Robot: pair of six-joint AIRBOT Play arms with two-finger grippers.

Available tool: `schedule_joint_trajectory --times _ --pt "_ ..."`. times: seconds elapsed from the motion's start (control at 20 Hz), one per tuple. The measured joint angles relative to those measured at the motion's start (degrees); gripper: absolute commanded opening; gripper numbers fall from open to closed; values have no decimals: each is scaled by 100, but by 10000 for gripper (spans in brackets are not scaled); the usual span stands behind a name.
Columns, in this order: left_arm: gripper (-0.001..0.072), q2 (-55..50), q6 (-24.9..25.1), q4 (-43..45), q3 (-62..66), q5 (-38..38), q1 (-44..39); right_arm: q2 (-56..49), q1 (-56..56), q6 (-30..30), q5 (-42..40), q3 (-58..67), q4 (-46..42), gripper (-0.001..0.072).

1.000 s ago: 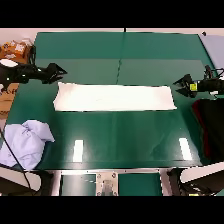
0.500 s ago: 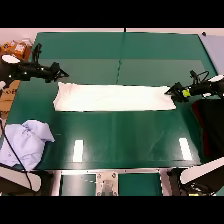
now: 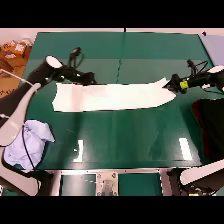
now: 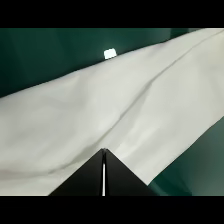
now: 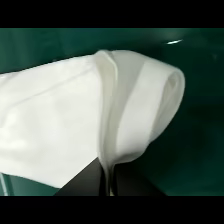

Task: Fold the shirts.

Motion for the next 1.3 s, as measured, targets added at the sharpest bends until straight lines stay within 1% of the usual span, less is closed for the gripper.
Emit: schedule_joint_trajectory --times 0.2,0.4,0.55,0.75,0.85,0.95,1.15,1.3 --pt "23 -575 -166 68 269 463 -1051 831 17 48 691 334 376 16" --pt "24 -1322 -417 -59 1001 595 -1840 1622 17 184 1257 514 894 16" --pt "24 -1709 -632 -136 1436 608 -2138 1932 -26 262 1429 553 997 16" --pt "22 -1878 -728 -247 1690 409 -2234 2074 -179 291 1484 568 933 16" --pt "21 -1908 -756 -162 1908 -28 -2087 2098 -195 295 1484 568 907 16" --pt "22 -1910 -942 199 2284 -695 -1814 2109 -170 295 1484 568 914 17" --pt "22 -1818 -1637 1513 3141 -2341 -1038 2122 308 332 1316 568 1180 16" --pt "22 -1558 -1978 2350 3373 -3156 -396 2070 1121 463 798 540 1305 16"
